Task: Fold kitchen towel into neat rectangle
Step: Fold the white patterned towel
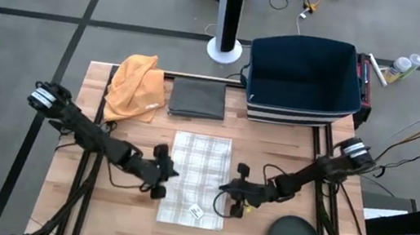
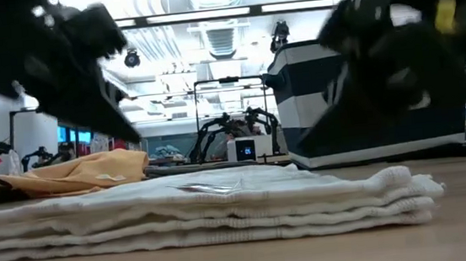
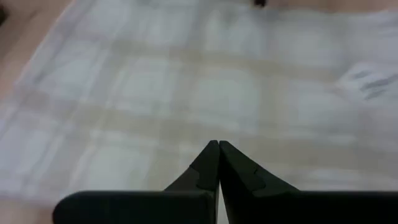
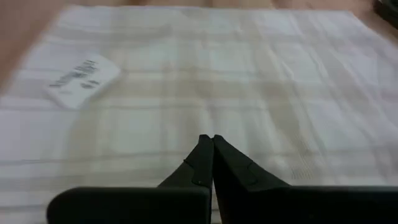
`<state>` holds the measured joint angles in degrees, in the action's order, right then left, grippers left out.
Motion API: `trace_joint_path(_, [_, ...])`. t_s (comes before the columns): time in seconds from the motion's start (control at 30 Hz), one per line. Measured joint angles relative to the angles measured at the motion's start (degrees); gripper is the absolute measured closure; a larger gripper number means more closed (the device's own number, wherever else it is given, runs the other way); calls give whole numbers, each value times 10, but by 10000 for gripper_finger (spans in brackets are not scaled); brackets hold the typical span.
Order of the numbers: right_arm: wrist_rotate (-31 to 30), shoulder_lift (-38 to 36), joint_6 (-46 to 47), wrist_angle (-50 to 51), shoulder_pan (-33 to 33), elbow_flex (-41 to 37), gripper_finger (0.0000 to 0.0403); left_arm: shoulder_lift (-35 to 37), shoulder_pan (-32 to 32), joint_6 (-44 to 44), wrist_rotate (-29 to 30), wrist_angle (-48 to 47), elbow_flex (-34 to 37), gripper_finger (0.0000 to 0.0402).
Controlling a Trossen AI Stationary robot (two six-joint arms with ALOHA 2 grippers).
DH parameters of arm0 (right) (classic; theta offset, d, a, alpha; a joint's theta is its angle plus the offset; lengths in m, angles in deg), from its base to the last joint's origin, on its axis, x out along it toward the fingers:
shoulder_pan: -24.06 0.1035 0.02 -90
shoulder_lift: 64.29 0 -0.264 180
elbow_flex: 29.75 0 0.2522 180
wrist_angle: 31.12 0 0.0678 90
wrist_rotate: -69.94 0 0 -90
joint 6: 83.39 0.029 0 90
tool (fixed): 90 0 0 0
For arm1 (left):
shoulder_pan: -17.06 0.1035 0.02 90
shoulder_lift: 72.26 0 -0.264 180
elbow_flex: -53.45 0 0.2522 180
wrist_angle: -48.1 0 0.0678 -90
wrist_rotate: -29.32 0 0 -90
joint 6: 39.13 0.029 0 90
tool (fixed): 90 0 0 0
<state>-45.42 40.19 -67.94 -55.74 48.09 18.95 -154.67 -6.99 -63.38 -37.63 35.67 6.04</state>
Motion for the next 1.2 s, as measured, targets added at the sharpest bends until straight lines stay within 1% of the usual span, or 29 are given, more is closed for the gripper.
trace_joint_path(0.07, [-20,32,16,-44,-6,-6,403,0,19,1,-8,6,23,401])
trace_joint_path(0.17, [-23,70,29,-69,-13,-2,403,0,31,-14,-16,21,62,401])
trace_joint_path(0.23, [-23,79,34,-70,-15,0,403,0,32,-28,-18,50,89,401])
trace_joint_path(0.37, [-35,67,30,-59,-25,-12,403,1,31,-56,-33,87,117,401])
trace_joint_path(0.43, [-36,50,14,-50,-32,-18,403,2,31,-66,-40,90,121,401])
trace_joint_path(0.5, [-24,32,2,-41,-38,-23,403,2,30,-66,-42,89,123,401])
trace_joint_path(0.57, [13,13,-18,-44,-38,-24,403,2,30,-54,-41,85,119,401])
trace_joint_path(0.63, [45,-2,-31,-69,-37,-21,403,3,30,-35,-42,76,111,401])
trace_joint_path(0.7, [50,-4,-39,-96,-37,-21,403,5,31,-15,-48,70,99,401])
trace_joint_path(0.83, [47,3,-49,-112,-55,-20,403,23,33,19,-60,60,80,401])
trace_joint_path(0.97, [44,29,-43,-109,-83,-22,403,48,35,19,-60,40,88,401])
trace_joint_path(1.07, [44,54,-18,-113,-96,-22,403,64,35,3,-60,52,110,401])
trace_joint_path(1.2, [43,72,15,-103,-98,-25,403,63,35,-16,-57,106,137,401])
